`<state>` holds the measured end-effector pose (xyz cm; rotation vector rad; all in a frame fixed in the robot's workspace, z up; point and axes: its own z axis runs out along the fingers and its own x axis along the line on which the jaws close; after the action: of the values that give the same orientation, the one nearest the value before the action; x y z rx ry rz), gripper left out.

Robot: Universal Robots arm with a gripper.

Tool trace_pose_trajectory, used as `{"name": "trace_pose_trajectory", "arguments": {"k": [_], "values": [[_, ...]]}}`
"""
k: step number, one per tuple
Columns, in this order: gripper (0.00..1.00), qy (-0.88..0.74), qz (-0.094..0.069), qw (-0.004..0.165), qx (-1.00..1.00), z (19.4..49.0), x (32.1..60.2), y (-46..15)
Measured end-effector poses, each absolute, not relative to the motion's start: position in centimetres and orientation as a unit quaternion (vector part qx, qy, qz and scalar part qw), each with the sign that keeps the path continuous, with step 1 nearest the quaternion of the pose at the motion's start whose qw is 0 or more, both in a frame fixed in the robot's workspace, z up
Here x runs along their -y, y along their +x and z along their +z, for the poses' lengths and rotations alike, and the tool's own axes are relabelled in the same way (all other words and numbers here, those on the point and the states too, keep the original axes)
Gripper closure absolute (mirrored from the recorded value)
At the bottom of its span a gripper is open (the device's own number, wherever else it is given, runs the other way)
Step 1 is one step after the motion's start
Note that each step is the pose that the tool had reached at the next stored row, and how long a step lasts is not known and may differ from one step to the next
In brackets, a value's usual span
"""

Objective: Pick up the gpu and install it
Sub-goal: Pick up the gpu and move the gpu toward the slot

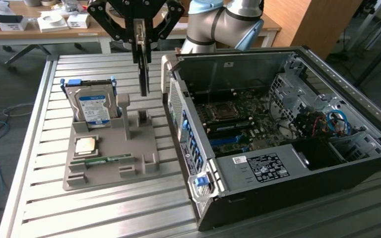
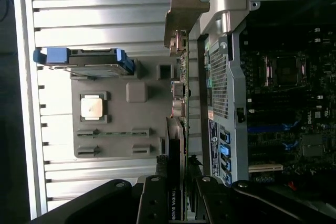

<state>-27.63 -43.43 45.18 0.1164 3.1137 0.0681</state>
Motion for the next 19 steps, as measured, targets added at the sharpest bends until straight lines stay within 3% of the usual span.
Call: {"name": "trace_pose_trajectory", "arguments": {"k": [19], "values": [[0.74, 0.037, 0.022, 0.012, -0.999, 45.2, 43.4, -24.5]]}}
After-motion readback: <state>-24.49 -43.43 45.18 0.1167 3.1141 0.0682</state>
